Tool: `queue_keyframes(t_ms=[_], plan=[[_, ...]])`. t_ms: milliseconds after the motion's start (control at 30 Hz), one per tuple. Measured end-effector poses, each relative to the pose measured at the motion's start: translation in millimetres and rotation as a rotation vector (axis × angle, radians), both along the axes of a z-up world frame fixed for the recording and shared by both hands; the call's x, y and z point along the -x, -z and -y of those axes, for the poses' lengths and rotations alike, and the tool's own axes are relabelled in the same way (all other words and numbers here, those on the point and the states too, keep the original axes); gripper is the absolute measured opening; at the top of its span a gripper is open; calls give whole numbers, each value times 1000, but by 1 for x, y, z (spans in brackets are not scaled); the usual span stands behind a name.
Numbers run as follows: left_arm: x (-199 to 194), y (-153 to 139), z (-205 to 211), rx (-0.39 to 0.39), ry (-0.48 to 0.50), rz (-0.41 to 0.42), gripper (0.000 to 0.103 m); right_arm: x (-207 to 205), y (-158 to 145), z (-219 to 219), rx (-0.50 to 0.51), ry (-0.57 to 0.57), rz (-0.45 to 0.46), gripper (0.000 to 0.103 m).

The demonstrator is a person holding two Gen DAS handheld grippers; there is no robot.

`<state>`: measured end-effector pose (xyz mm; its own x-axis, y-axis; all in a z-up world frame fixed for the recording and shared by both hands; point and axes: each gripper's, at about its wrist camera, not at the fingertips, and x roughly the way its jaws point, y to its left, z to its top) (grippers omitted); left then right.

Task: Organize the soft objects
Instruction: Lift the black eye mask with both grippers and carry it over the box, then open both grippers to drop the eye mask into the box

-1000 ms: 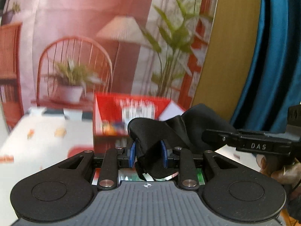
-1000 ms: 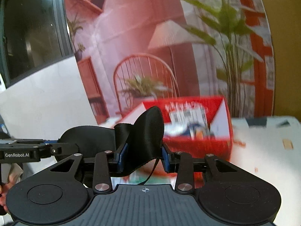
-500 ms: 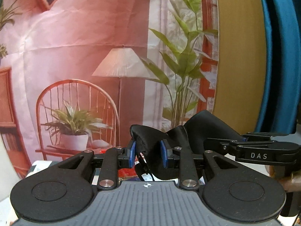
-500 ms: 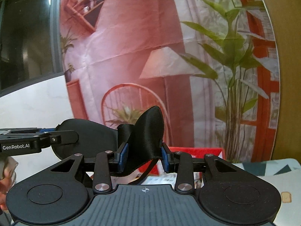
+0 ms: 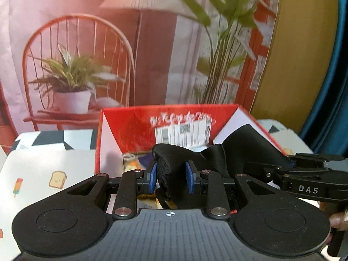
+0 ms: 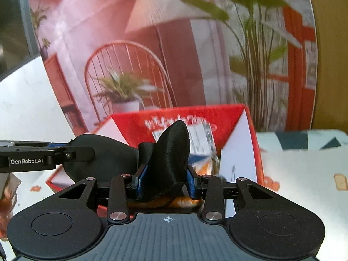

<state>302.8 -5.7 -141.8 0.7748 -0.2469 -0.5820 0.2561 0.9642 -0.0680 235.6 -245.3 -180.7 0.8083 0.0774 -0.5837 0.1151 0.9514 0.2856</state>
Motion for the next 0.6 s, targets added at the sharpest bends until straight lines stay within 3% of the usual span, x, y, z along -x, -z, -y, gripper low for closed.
queue_keyframes(t_ms=[167,233,400,500,600], plan=[[-4,7,-3,-22,4,-26,35,2,6,0,14,3,-27,40],[-3,5,-5,-30,1,-26,46,7,5,-2,36,6,-28,45],[-1,-1,-12,-40,-22,-3,59,18,1,-7,138,16,-19,57],[6,-3,-15,-39,-26,3,60,25,-2,-8,173,32,-2,70],[17,-4,-17,-31,-26,9,61,34,-6,-8,189,39,20,70]])
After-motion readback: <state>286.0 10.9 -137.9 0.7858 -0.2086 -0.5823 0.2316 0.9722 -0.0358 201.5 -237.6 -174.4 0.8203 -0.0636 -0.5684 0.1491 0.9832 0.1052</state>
